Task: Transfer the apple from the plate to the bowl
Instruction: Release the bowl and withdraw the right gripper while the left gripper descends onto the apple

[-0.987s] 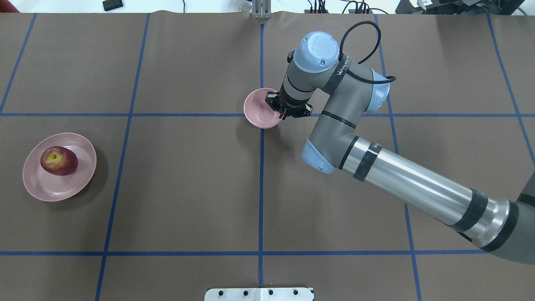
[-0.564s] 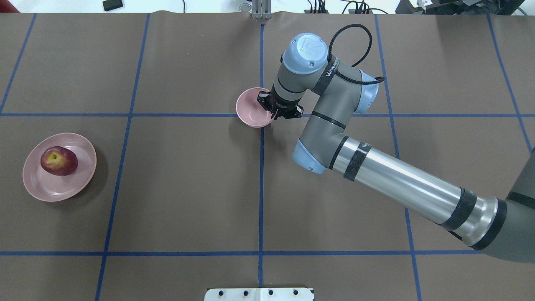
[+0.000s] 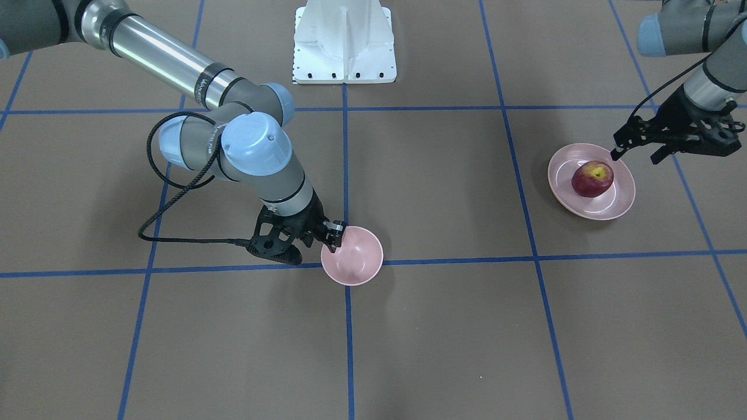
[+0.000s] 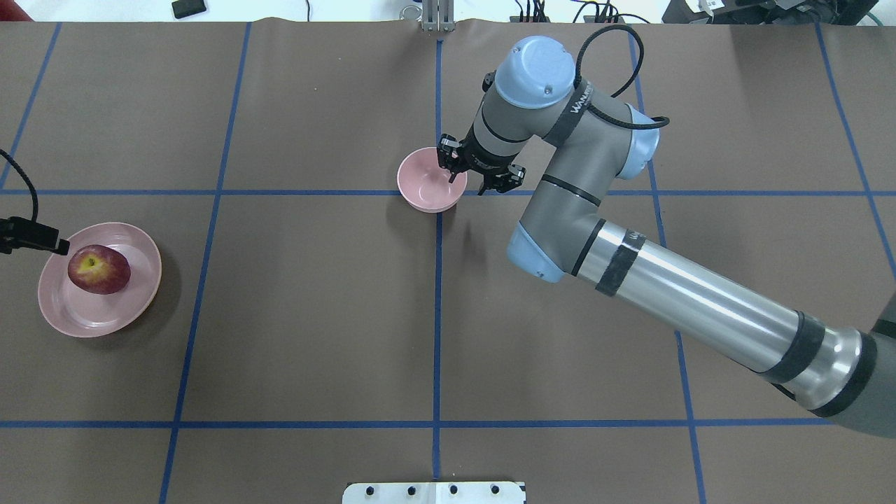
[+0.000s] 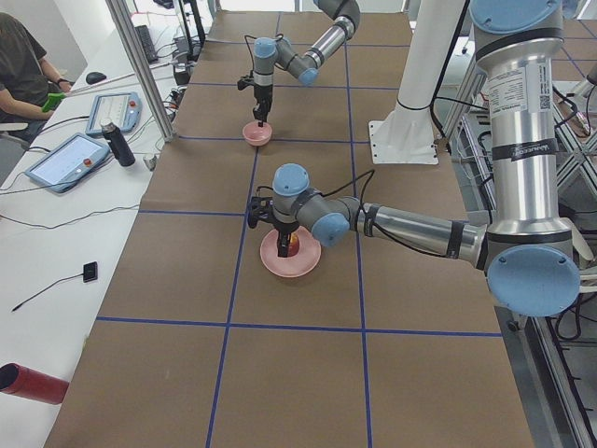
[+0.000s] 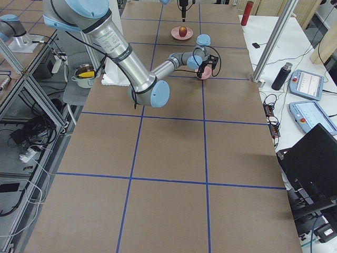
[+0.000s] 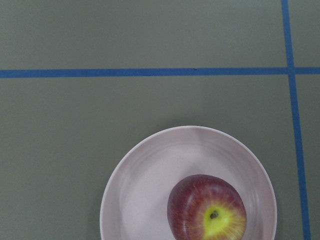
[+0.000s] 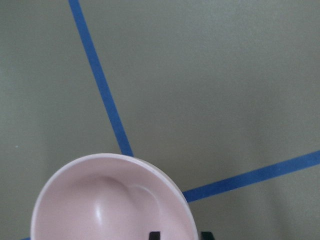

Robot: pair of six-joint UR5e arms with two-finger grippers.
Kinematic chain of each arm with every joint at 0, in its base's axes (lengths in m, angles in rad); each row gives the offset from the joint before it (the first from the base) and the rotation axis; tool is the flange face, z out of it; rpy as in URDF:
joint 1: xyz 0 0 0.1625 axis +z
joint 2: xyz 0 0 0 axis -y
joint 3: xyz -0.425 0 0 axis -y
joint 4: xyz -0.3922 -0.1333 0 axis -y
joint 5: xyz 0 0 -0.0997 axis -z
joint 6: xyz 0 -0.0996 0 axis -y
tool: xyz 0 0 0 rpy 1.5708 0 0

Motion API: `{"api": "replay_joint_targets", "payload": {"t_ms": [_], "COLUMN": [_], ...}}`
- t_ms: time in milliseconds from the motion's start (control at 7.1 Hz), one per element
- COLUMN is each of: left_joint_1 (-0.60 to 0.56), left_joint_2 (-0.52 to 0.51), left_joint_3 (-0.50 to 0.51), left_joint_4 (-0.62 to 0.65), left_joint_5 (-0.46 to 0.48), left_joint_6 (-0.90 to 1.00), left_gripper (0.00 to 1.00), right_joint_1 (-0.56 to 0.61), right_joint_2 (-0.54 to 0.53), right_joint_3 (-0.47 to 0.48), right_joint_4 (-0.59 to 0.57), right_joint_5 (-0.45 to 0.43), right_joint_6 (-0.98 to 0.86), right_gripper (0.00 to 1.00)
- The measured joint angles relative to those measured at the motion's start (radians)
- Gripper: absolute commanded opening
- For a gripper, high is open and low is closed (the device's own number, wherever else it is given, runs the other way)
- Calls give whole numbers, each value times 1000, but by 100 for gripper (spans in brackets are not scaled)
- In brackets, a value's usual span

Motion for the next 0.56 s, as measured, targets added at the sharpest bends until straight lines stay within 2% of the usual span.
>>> {"api": "replay_joint_targets", "payload": {"t_ms": [282,564], "left_joint_1": [73,116], "left_joint_2": [-33,-40], "left_joint_3": [28,38], "left_joint_4": [-4,-4], "left_joint_5": [73,113], "left_joint_6": [-32,-37], "left_gripper": [97,97], "right_joint_1": [44,59], "right_joint_2": [-192,-312], "right_joint_3": [178,248], "right_joint_4": [-2,3], "right_joint_5": [53,56], "right_joint_6": [-71,-141], "right_gripper": [100,100]}}
